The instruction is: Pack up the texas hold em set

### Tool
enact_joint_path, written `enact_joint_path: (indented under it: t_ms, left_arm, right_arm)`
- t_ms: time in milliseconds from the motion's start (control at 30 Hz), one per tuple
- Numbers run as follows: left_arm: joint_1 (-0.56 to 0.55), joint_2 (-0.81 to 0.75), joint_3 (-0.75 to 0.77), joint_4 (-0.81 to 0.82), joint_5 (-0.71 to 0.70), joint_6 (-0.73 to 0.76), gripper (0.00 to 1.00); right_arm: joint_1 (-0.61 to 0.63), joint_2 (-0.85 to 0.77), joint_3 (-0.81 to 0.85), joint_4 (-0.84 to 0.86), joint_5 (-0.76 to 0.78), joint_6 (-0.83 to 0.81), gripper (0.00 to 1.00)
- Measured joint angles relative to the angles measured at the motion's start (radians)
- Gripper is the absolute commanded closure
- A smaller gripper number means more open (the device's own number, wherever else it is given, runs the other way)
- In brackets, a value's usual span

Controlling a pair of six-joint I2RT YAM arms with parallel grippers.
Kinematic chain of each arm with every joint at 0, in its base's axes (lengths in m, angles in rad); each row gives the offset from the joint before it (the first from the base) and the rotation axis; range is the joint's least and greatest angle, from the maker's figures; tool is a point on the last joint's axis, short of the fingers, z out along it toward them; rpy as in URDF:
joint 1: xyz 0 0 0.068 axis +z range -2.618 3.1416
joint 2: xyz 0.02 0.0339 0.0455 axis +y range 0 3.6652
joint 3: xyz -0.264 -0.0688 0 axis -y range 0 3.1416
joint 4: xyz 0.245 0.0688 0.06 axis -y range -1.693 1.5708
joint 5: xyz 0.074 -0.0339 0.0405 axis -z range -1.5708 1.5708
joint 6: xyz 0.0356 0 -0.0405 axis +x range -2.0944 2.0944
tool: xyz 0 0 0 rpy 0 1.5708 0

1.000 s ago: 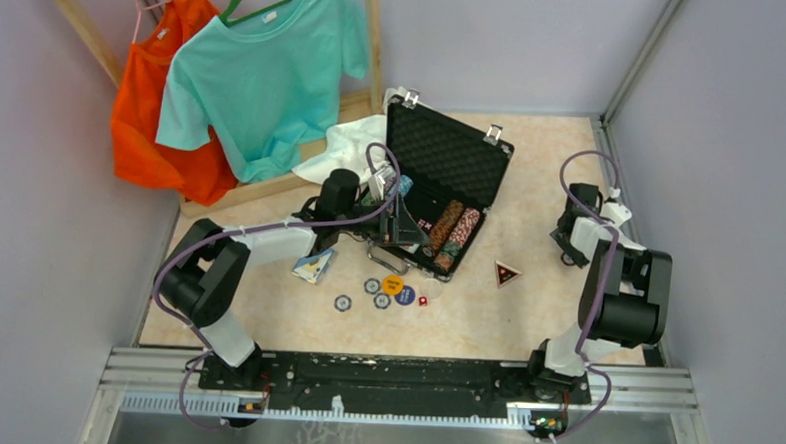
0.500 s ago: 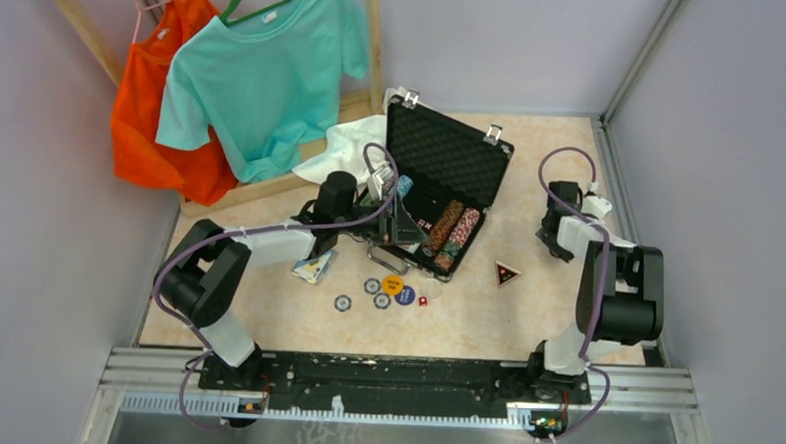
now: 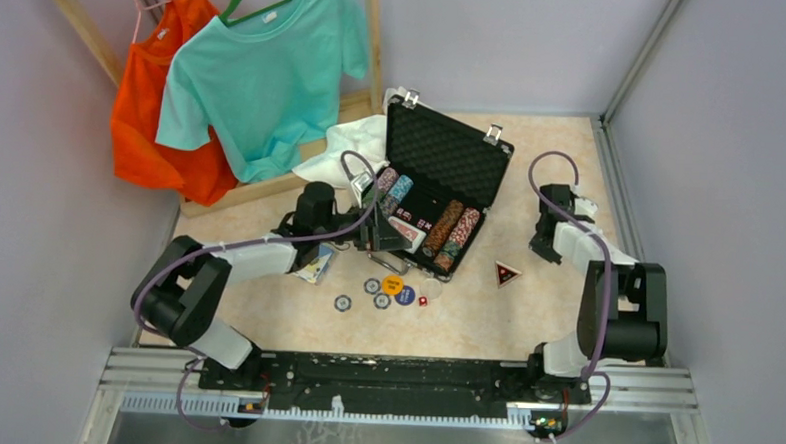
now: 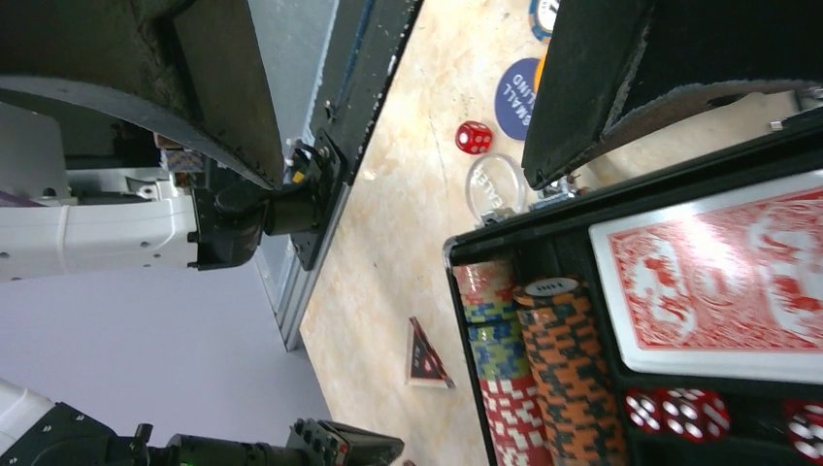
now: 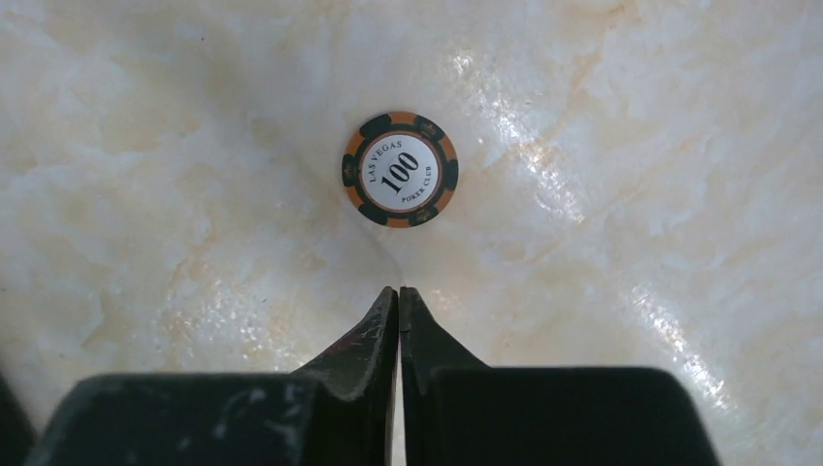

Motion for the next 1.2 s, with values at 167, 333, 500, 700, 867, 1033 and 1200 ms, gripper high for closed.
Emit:
enact_joint_path:
  t_ms: [167,333,500,700,867,1033,1200]
  left_arm:
    - [0.063,-0.014,-0.001,-0.013,0.01,0.047,0.03]
    - [0.093,-0.002,-0.013,0.039,0.034,0.044,0.03]
    - [0.093,0.058,-0.026,0.087,0.066,0.034,0.03]
    - [0.097,0.113,-0.031,0.131,0.097,0.013,0.03]
    - [0.106,0.121,-0.031,0.156,0.112,0.005,0.03]
    - [0.116,0.122,-0.031,0.169,0.116,-0.001,0.03]
    - [0.123,0.129,-0.035,0.186,0.125,-0.013,0.04]
  right_arm:
    - [0.0,0.041,0.075,-0.045,-0.015,-0.01,1.0]
    - [0.0,0.103,0.125,-0.043,-0.008,-0.01,1.0]
    - [-0.021,0.117,0.137,-0.049,-0.009,-0.016,1.0]
    - [-0.117,0.134,0.188,-0.04,-0.013,-0.029,1.0]
    - [-0.14,0.179,0.204,-0.018,-0.019,-0.035,1.0]
    - [-0.138,0.209,0.206,0.011,-0.042,-0.044,1.0]
    - [-0.132,0.209,0.2,0.021,-0.043,-0.045,1.0]
